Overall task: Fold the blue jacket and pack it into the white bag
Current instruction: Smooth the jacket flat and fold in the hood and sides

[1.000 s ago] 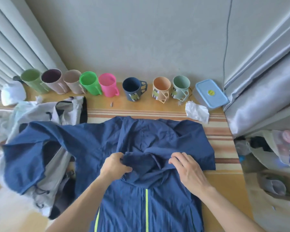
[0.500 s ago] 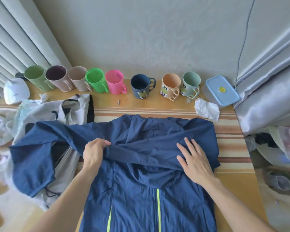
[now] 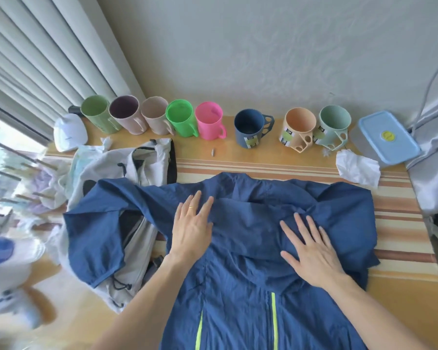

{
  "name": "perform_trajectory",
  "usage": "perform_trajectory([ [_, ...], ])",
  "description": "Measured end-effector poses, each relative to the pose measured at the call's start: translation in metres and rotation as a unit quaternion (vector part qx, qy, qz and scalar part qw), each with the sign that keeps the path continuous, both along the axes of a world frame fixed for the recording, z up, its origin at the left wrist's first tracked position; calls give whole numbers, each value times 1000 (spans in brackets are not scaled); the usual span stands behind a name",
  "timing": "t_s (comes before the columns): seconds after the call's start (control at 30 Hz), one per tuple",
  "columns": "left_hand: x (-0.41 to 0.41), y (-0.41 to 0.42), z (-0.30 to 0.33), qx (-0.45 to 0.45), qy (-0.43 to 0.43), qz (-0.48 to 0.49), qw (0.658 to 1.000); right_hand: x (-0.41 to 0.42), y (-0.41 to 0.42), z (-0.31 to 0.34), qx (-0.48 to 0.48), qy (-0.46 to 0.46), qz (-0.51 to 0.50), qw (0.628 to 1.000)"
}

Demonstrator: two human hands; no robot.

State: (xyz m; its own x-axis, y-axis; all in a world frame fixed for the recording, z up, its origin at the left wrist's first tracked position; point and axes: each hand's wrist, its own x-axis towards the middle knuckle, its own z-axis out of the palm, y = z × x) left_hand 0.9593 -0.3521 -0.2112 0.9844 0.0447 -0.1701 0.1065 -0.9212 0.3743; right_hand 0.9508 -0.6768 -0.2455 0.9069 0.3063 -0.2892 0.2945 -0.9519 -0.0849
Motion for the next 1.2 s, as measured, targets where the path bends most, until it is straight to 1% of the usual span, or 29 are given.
perform_trajectory([
  [0.03,-3,7,4,27,-30,20,999,2,10,-1,1,9,-29,1000],
  [0.07,-5,17,13,39,-68,65,995,4,22,3,12,7,-52,999],
  [0.1,-7,28,26,46,-113,129,984,5,40,10,31,-2,-62,998],
  [0.13,-9,41,41,47,-154,206,965,5,61,19,61,-15,-57,996],
  [0.17,-11,58,54,31,-171,294,940,2,87,29,103,-30,-42,993],
  [0.2,-12,76,65,-7,-169,385,907,-3,115,39,151,-37,-26,988],
  [0.27,-10,116,74,-120,-126,553,815,-9,173,58,231,-22,4,973],
  [0.3,-10,134,76,-172,-100,607,770,-9,203,64,258,-12,14,966],
  [0.33,-12,150,76,-204,-73,634,742,-6,233,70,281,-2,18,959],
  [0.37,-17,163,75,-217,-51,642,734,-2,262,74,300,8,15,954],
  [0.4,-23,171,74,-214,-26,635,742,4,290,77,311,20,6,950],
  [0.43,-30,176,73,-208,9,618,758,12,315,77,313,37,-7,949],
  [0.53,-56,182,66,-134,127,524,831,30,368,70,301,90,-47,948],
  [0.57,-64,184,62,-108,149,499,847,34,376,68,312,101,-66,943],
  [0.6,-71,187,60,-101,150,484,856,38,379,67,326,105,-88,936],
  [0.67,-76,195,59,-107,139,483,858,42,374,72,370,104,-119,916],
  [0.73,-78,203,58,-113,143,488,854,40,357,88,432,91,-115,890],
  [0.77,-80,205,60,-145,136,501,843,34,345,99,459,79,-98,880],
  [0.8,-81,208,59,-227,119,531,807,26,332,112,477,67,-68,874],
  [0.83,-80,206,64,-353,120,559,741,18,319,123,489,59,-25,870],
  [0.87,-79,203,69,-479,126,575,652,6,307,133,495,58,27,867],
  [0.9,-77,200,74,-561,129,583,574,-5,295,138,491,56,84,865],
  [0.93,-74,198,74,-618,119,573,526,-14,285,140,475,53,143,867],
  [0.97,-71,196,80,-653,106,556,503,-24,277,138,445,48,199,872],
  [1.0,-70,193,84,-685,85,533,489,-33,270,136,399,36,254,880],
  [1.07,-66,187,98,-724,49,501,471,-45,258,131,290,-3,349,891],
  [1.13,-58,190,118,-731,4,501,464,-52,250,124,228,-20,385,894],
  [1.17,-54,194,129,-746,-32,486,455,-53,247,123,223,-12,380,898],
  [1.2,-49,195,142,-765,-70,451,455,-53,245,124,230,4,365,902],
])
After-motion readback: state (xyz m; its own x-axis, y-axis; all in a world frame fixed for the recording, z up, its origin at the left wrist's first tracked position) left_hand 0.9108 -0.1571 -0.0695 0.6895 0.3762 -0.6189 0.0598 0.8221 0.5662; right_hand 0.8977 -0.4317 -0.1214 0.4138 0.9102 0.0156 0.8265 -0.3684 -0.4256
